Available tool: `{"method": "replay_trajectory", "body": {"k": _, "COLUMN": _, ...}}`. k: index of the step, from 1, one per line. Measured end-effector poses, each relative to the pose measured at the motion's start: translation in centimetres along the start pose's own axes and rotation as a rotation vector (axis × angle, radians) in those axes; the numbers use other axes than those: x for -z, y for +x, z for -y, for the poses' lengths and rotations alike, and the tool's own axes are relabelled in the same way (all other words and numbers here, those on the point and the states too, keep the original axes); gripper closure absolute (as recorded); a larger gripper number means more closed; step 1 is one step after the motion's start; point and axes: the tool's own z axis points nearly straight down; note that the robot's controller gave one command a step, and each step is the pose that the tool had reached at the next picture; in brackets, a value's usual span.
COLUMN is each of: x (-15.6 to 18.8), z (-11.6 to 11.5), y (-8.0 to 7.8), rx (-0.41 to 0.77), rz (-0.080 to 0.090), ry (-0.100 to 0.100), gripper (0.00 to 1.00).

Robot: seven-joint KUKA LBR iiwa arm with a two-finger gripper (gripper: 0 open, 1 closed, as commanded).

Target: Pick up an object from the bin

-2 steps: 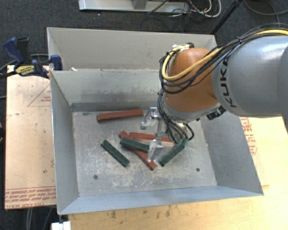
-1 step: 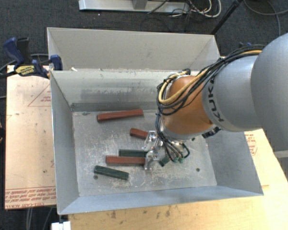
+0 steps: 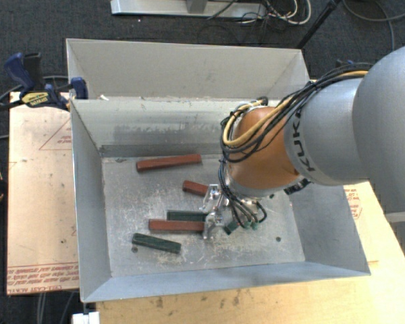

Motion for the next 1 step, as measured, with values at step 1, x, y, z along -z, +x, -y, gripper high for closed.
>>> {"method": "replay_trajectory", "body": {"k": 1, "x": 16.83, "z": -0.64, "y": -0.51, "rx": 0.064, "rz": -0.007, "ry": 0.003, "gripper": 1.0}}
